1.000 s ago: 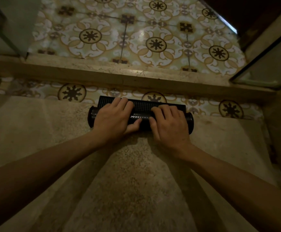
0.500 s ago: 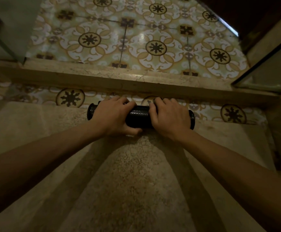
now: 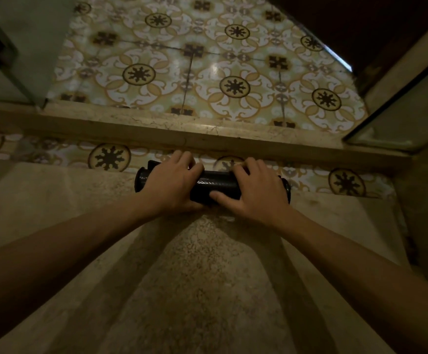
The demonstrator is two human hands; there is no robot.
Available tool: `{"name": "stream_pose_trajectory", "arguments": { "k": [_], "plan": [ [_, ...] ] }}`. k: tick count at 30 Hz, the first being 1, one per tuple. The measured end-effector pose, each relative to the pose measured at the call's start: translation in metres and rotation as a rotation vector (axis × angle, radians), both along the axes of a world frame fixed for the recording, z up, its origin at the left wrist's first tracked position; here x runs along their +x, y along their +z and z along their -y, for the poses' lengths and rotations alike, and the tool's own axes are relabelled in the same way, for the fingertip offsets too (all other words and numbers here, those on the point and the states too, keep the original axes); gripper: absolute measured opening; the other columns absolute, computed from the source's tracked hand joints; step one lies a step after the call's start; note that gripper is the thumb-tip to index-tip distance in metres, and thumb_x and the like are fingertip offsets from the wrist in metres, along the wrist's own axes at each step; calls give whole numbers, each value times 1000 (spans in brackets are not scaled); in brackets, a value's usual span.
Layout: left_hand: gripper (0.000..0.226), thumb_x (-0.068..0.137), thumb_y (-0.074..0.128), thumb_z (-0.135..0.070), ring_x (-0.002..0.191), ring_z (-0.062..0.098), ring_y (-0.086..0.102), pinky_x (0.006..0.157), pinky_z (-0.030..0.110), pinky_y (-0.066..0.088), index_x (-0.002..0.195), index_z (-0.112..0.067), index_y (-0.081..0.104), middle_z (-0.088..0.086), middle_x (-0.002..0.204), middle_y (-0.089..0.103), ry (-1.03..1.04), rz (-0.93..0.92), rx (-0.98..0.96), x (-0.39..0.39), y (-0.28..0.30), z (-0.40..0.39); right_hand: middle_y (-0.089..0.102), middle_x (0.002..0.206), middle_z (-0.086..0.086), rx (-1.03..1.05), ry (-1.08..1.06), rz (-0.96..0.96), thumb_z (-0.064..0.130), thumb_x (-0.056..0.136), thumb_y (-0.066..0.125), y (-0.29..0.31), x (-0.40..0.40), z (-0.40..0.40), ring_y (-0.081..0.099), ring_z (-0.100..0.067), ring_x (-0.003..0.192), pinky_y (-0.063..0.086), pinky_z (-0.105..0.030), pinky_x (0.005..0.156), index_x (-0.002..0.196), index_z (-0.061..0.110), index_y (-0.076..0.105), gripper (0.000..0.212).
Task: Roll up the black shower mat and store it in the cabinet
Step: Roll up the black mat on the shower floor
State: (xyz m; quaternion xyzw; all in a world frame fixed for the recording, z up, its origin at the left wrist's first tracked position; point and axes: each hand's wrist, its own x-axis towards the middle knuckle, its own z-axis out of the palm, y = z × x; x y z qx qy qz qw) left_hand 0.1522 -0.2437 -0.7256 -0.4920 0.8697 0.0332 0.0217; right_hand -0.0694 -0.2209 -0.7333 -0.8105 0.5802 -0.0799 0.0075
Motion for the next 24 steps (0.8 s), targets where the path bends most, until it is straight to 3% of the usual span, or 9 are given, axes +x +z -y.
{"name": "stream_pose_trajectory", "arguments": {
  "k": [3, 5, 9, 16, 20, 24],
  "plan": [
    [79, 73, 60, -71, 112, 25, 47, 91, 39, 43, 132, -22, 40, 7, 125, 54, -69, 2, 10, 10, 2, -9, 53, 118, -6, 11, 80, -6, 86, 80, 39, -1, -12, -15, 51, -25, 105, 43, -45, 96, 132, 24, 51, 82],
    [80, 73, 59, -72, 111, 25, 52, 96, 40, 42, 134, -24, 38, 4, 124, 56, -59, 6, 13, 22, 4, -14, 51, 124, -7, 5, 115, -30, 81, 80, 46, -2, -26, -23, 50, -26, 111, 42, -45, 100, 141, 27, 43, 81],
    [83, 73, 52, -78, 104, 25, 58, 95, 41, 45, 133, -22, 41, 5, 121, 60, -33, 47, -30, 38, 3, -25, 50, 122, -8, 13, 100, -104, 71, 77, 54, -1, -40, -31, 50, -27, 108, 46, -41, 93, 147, 28, 34, 84],
    [87, 69, 52, -80, 101, 26, 60, 91, 42, 48, 133, -20, 43, 8, 116, 62, 19, 68, -27, 49, 2, -21, 52, 106, -4, 40, 33, -98, 79, 69, 55, 5, -56, -23, 52, -21, 91, 43, -31, 66, 121, 20, 50, 80],
    [83, 73, 51, -78, 95, 26, 61, 85, 40, 47, 133, -22, 43, 9, 112, 62, -44, 74, -24, 51, 4, -19, 48, 101, -5, 55, 47, -112, 76, 70, 63, 6, -58, -24, 48, -21, 87, 45, -32, 61, 118, 19, 51, 75],
    [86, 76, 49, -79, 93, 22, 55, 81, 34, 40, 146, -31, 30, 8, 113, 57, -89, 102, 76, 54, 26, -15, 45, 102, -7, 172, 91, -141, 83, 77, 46, 31, -59, -29, 44, -19, 85, 42, -31, 61, 130, 22, 49, 81]
  ]
}}
